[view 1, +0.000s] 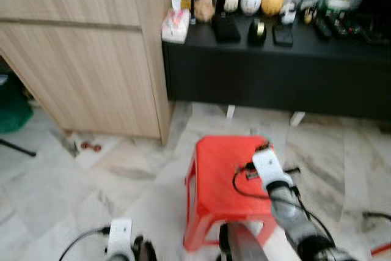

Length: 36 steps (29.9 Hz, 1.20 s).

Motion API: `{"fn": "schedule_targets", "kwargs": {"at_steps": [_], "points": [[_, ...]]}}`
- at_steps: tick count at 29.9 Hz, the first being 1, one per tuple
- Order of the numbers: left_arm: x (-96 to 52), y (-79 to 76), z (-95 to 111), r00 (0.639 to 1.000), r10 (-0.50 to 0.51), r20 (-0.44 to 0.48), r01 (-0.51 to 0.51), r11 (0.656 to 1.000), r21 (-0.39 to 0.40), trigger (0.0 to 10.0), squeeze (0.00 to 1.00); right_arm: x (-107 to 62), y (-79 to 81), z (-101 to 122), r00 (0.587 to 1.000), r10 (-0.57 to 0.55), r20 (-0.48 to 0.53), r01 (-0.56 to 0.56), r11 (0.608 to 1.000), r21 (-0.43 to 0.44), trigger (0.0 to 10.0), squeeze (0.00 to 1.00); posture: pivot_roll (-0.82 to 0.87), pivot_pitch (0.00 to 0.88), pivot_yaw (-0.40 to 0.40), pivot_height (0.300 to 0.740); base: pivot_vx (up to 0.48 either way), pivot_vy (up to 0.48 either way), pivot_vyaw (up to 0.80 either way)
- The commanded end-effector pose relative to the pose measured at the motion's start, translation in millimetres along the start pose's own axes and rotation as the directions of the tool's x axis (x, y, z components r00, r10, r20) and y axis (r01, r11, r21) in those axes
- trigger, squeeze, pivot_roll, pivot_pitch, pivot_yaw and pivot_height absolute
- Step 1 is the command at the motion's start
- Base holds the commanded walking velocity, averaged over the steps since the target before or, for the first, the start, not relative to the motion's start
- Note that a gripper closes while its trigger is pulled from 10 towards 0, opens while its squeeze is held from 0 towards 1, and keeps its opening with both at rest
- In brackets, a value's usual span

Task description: Hang keys on a hook

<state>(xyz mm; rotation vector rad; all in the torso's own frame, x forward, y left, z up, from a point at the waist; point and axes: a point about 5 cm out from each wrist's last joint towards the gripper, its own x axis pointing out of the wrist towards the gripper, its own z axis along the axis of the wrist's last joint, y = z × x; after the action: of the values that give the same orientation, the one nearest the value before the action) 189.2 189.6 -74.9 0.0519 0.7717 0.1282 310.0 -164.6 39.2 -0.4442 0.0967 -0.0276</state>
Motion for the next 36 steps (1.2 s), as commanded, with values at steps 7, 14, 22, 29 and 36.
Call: {"fn": "schedule_targets", "kwargs": {"at_steps": [7,14,22,29,36], "points": [[-7.3,-4.9,-28,0.989,-0.005,-0.145,0.009,1.0,0.027,10.0,0.0,5.6,-12.7,15,0.994,-0.101,0.028,0.09,0.961,0.26,10.0,0.0,0.04,0.0,-0.049,0.605,0.0,0.0,0.0],[-4.7,-3.2,-23,0.989,0.001,-0.145,0.004,1.0,0.031,10.0,0.0,4.8,-7.0,14,0.995,-0.102,-0.015,0.101,0.932,0.349,10.0,0.0,0.04,0.006,-0.033,0.605,0.0,0.0,0.0],[-3.4,-4.3,-21,0.988,-0.013,-0.153,0.018,0.999,0.031,10.0,0.0,9.0,-10.8,18,0.995,-0.102,-0.011,0.099,0.927,0.362,10.0,0.0,0.03,0.005,-0.035,0.605,0.0,0.0,0.0],[-2.9,-5.4,-20,0.988,-0.014,-0.155,0.018,1.0,0.025,10.0,0.0,11.6,-13.5,19,0.994,-0.109,-0.016,0.108,0.926,0.362,10.0,0.0,0.03,0.009,-0.04,0.605,-0.157,0.0,0.0],[-2.7,-6.3,-20,0.987,-0.018,-0.159,0.022,1.0,0.021,10.0,0.0,13.5,-12.1,21,0.995,-0.103,-0.018,0.103,0.926,0.363,10.0,0.0,0.03,0.016,-0.04,0.605,-0.32,0.0,0.0]]}}
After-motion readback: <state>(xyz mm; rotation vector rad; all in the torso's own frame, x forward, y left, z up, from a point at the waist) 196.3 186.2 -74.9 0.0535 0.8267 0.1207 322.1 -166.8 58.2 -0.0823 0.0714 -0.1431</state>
